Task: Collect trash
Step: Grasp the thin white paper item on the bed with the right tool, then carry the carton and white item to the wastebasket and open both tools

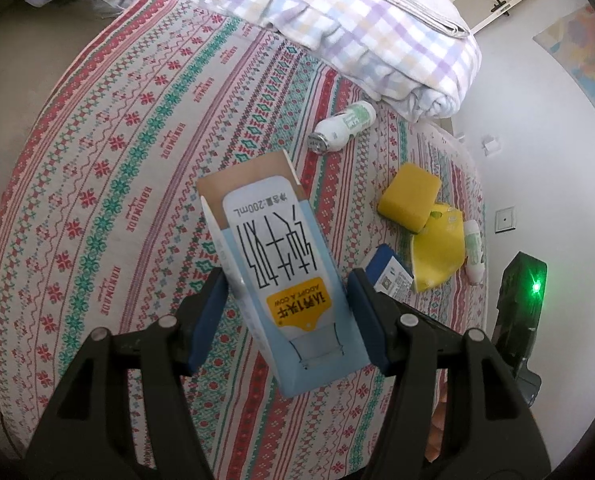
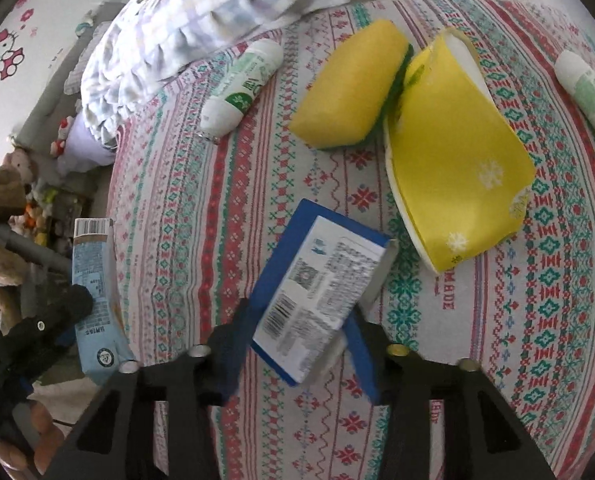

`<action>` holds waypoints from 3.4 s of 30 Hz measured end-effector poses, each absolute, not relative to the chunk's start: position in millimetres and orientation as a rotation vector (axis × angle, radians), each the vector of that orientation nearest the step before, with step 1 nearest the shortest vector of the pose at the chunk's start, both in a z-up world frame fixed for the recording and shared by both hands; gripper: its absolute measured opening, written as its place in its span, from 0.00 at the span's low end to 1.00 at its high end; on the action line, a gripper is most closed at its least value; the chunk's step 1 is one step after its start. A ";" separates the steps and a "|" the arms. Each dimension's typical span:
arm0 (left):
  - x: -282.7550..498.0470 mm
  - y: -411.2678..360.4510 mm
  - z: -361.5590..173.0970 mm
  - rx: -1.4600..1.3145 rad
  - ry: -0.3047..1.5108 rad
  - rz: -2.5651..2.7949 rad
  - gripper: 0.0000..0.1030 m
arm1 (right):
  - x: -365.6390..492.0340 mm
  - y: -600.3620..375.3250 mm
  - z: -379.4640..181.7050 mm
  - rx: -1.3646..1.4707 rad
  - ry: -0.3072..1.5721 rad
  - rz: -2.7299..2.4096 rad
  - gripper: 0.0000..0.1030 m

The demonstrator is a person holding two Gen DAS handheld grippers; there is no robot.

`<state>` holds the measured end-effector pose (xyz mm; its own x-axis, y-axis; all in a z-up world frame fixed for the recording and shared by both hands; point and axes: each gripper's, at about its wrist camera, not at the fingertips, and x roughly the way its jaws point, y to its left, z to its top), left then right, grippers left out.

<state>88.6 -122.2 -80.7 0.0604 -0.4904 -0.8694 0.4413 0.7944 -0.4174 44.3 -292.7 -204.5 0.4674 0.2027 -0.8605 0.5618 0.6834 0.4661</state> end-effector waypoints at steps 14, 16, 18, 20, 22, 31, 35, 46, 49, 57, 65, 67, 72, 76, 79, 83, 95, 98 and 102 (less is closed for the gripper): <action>88.5 -120.7 -79.8 -0.040 1.333 -0.704 0.61 | 41.2 -287.7 -183.5 0.771 1.004 -0.208 0.07; 89.1 -120.2 -79.3 -0.042 1.331 -0.703 0.61 | 41.4 -286.4 -178.8 0.761 0.987 -0.200 0.03; 90.2 -119.5 -79.1 -0.043 1.329 -0.700 0.61 | 41.6 -286.1 -174.5 0.750 0.974 -0.196 0.02; 91.5 -118.4 -79.2 -0.046 1.329 -0.698 0.61 | 41.4 -285.2 -171.2 0.744 0.957 -0.185 0.02; 92.8 -116.3 -79.1 -0.049 1.329 -0.696 0.61 | 42.2 -282.9 -168.2 0.729 0.948 -0.181 0.02; 98.5 -105.1 -73.9 -0.073 1.320 -0.686 0.61 | 44.9 -272.9 -155.8 0.674 0.904 -0.151 0.02; 100.2 -99.2 -71.2 -0.078 1.312 -0.685 0.61 | 46.9 -269.0 -152.6 0.664 0.889 -0.132 0.02; 118.4 -59.2 -67.8 -0.143 1.306 -0.643 0.61 | 65.9 -237.2 -141.7 0.678 0.843 -0.008 0.02; 124.6 -44.9 -64.4 -0.158 1.296 -0.629 0.61 | 77.0 -221.7 -138.8 0.668 0.841 0.030 0.02; 161.6 16.2 -54.7 -0.253 1.284 -0.562 0.61 | 116.4 -176.1 -135.3 0.647 0.853 0.118 0.02; 209.2 131.4 -32.4 -0.456 1.175 -0.363 0.61 | 175.4 -103.3 -135.7 0.638 0.877 0.259 0.02; 217.2 167.5 -28.4 -0.529 1.135 -0.287 0.61 | 192.0 -81.9 -136.9 0.634 0.886 0.302 0.02; 224.2 217.9 -33.0 -0.602 1.097 -0.129 0.61 | 241.5 -16.9 -133.3 0.566 0.914 0.397 0.02; 226.7 226.5 -39.1 -0.645 1.110 -0.128 0.61 | 280.3 38.1 -135.0 0.438 0.942 0.422 0.02; 226.2 229.0 -40.7 -0.655 1.104 -0.113 0.61 | 304.6 68.2 -145.8 0.354 0.978 0.410 0.02; 230.0 236.2 -46.9 -0.663 1.117 -0.085 0.61 | 333.2 100.0 -163.8 0.176 1.031 0.342 0.03; 241.9 226.5 -70.3 -0.612 1.205 -0.104 0.61 | 322.8 68.6 -165.4 0.219 1.036 0.257 0.08; 246.7 219.0 -82.9 -0.583 1.257 -0.119 0.61 | 310.1 49.7 -160.2 0.284 1.018 0.251 0.09; 254.7 206.1 -99.5 -0.492 1.321 -0.096 0.61 | 296.2 28.4 -149.4 0.356 0.985 0.258 0.09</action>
<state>254.7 206.1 -99.5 0.2592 -0.3411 -0.9036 -0.2074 0.8941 -0.3970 296.2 28.4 -149.4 0.5299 0.3696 -0.7633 -0.0515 0.9124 0.4061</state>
